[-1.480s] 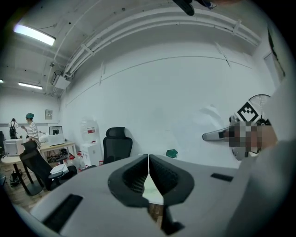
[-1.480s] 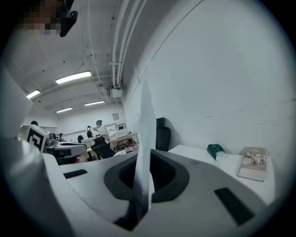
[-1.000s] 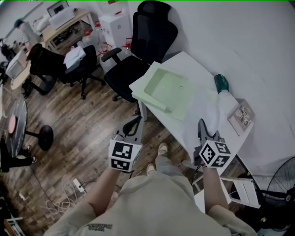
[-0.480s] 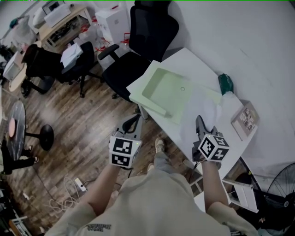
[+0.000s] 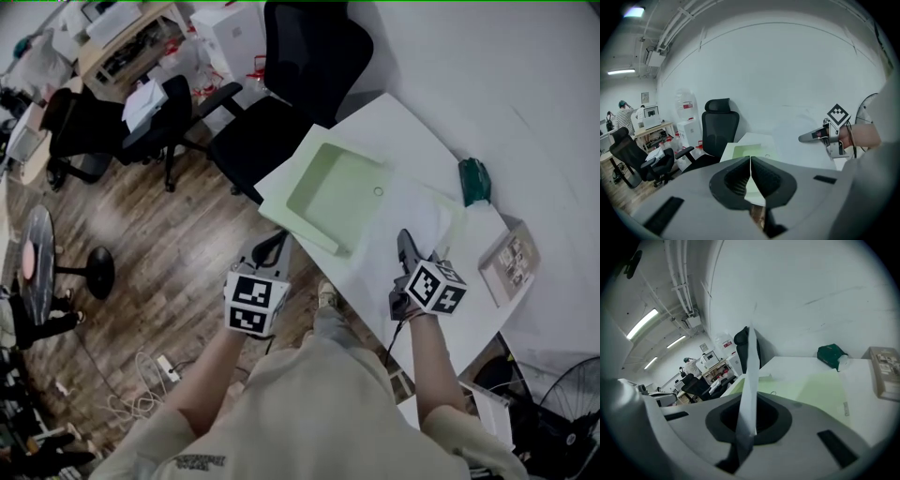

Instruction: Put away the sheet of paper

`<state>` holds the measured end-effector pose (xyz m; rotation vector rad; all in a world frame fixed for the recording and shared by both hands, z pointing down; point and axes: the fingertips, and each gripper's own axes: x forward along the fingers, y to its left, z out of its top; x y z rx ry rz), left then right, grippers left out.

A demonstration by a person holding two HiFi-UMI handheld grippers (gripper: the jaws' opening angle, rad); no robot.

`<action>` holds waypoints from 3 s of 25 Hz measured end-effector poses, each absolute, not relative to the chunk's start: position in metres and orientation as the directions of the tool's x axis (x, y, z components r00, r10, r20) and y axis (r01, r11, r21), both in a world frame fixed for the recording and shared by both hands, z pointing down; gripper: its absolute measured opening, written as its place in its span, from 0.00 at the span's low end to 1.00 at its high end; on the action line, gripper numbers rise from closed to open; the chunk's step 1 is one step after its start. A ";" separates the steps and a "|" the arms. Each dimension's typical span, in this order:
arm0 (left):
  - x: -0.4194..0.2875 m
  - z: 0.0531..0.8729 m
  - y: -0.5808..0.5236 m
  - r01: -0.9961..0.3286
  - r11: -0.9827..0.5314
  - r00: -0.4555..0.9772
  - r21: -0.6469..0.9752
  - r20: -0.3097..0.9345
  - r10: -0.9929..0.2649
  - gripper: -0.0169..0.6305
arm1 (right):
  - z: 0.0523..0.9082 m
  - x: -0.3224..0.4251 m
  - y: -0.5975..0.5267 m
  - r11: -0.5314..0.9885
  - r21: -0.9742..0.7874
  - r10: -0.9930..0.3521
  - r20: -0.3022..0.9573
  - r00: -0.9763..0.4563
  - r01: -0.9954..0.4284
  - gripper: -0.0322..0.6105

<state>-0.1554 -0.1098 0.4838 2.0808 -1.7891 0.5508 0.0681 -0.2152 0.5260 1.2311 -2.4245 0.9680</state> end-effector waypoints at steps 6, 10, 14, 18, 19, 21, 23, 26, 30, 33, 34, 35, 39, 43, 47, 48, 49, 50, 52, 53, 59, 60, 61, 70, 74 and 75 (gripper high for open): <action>-0.163 0.514 -0.143 -0.991 -0.134 0.118 0.013 0.564 -0.817 0.06 | 0.570 0.064 -0.259 0.392 -0.466 -0.567 0.556 -0.607 -0.793 0.09; -0.166 0.535 -0.158 -0.990 -0.137 0.118 0.015 0.604 -0.789 0.06 | 0.599 0.063 -0.278 0.388 -0.465 -0.528 0.596 -0.606 -0.796 0.09; -0.171 0.551 -0.172 -0.990 -0.142 0.112 0.004 0.637 -0.762 0.06 | 0.623 0.060 -0.298 0.382 -0.485 -0.490 0.616 -0.617 -0.787 0.09; -0.179 0.560 -0.184 -0.991 -0.132 0.088 -0.019 0.652 -0.753 0.06 | 0.641 0.062 -0.312 0.360 -0.496 -0.476 0.631 -0.613 -0.790 0.09; -0.182 0.562 -0.186 -0.991 -0.129 0.082 -0.024 0.654 -0.752 0.06 | 0.645 0.062 -0.314 0.356 -0.499 -0.470 0.636 -0.612 -0.791 0.09; -0.185 0.565 -0.190 -0.992 -0.123 0.077 -0.023 0.661 -0.747 0.06 | 0.652 0.061 -0.316 0.345 -0.511 -0.453 0.644 -0.617 -0.787 0.09; -0.189 0.568 -0.195 -0.992 -0.121 0.076 -0.020 0.673 -0.736 0.06 | 0.659 0.057 -0.318 0.330 -0.528 -0.438 0.649 -0.622 -0.783 0.09; -0.197 0.574 -0.202 -0.992 -0.125 0.073 -0.026 0.687 -0.723 0.06 | 0.666 0.051 -0.319 0.314 -0.539 -0.425 0.656 -0.624 -0.781 0.09; -0.207 0.584 -0.211 -0.989 -0.146 0.091 -0.019 0.703 -0.705 0.06 | 0.674 0.044 -0.320 0.299 -0.531 -0.417 0.675 -0.609 -0.793 0.09; -0.212 0.591 -0.221 -0.985 -0.174 0.118 -0.007 0.711 -0.694 0.06 | 0.678 0.039 -0.324 0.283 -0.523 -0.419 0.687 -0.594 -0.804 0.09; -0.214 0.593 -0.224 -0.983 -0.183 0.127 -0.002 0.713 -0.690 0.06 | 0.678 0.037 -0.326 0.275 -0.523 -0.421 0.689 -0.590 -0.807 0.09; -0.218 0.594 -0.227 -0.981 -0.191 0.135 0.002 0.715 -0.686 0.06 | 0.679 0.034 -0.327 0.267 -0.522 -0.423 0.692 -0.585 -0.810 0.09; -0.229 0.602 -0.240 -0.975 -0.222 0.170 0.024 0.722 -0.670 0.06 | 0.682 0.021 -0.330 0.241 -0.518 -0.424 0.704 -0.569 -0.821 0.09; -0.242 0.608 -0.249 -0.965 -0.259 0.207 0.044 0.733 -0.648 0.06 | 0.683 -0.002 -0.333 0.224 -0.527 -0.418 0.708 -0.570 -0.820 0.09; -0.255 0.614 -0.261 -0.956 -0.287 0.237 0.064 0.746 -0.623 0.06 | 0.686 -0.027 -0.338 0.216 -0.533 -0.407 0.712 -0.572 -0.818 0.09; -0.258 0.616 -0.265 -0.953 -0.295 0.246 0.070 0.747 -0.618 0.06 | 0.688 -0.032 -0.339 0.213 -0.533 -0.403 0.715 -0.571 -0.819 0.09; -0.261 0.617 -0.268 -0.949 -0.305 0.256 0.075 0.748 -0.613 0.06 | 0.689 -0.037 -0.340 0.210 -0.534 -0.399 0.718 -0.570 -0.819 0.09; -0.263 0.618 -0.271 -0.945 -0.316 0.265 0.079 0.749 -0.607 0.06 | 0.691 -0.042 -0.340 0.208 -0.534 -0.395 0.720 -0.570 -0.820 0.09; -0.267 0.621 -0.277 -0.937 -0.340 0.285 0.086 0.751 -0.596 0.06 | 0.694 -0.053 -0.341 0.208 -0.538 -0.382 0.724 -0.574 -0.817 0.09; -0.269 0.623 -0.280 -0.932 -0.351 0.294 0.089 0.752 -0.591 0.06 | 0.695 -0.059 -0.341 0.210 -0.542 -0.374 0.725 -0.579 -0.814 0.09; -0.278 0.628 -0.293 -0.909 -0.400 0.343 0.114 0.750 -0.566 0.06 | 0.699 -0.095 -0.347 0.196 -0.576 -0.349 0.716 -0.605 -0.794 0.09; -0.280 0.629 -0.294 -0.907 -0.405 0.349 0.119 0.750 -0.561 0.06 | 0.700 -0.101 -0.348 0.191 -0.583 -0.344 0.713 -0.610 -0.790 0.09; -0.282 0.629 -0.295 -0.904 -0.408 0.356 0.126 0.751 -0.557 0.06 | 0.701 -0.106 -0.349 0.188 -0.590 -0.339 0.712 -0.615 -0.785 0.09; -0.292 0.637 -0.290 -0.893 -0.413 0.395 0.181 0.755 -0.524 0.06 | 0.707 -0.143 -0.351 0.178 -0.617 -0.302 0.707 -0.639 -0.767 0.09; -0.299 0.639 -0.285 -0.905 -0.383 0.377 0.184 0.765 -0.523 0.06 | 0.711 -0.148 -0.351 0.159 -0.612 -0.302 0.716 -0.629 -0.774 0.09; -0.300 0.638 -0.284 -0.908 -0.375 0.375 0.188 0.764 -0.525 0.06 | 0.711 -0.149 -0.352 0.158 -0.613 -0.303 0.716 -0.629 -0.774 0.09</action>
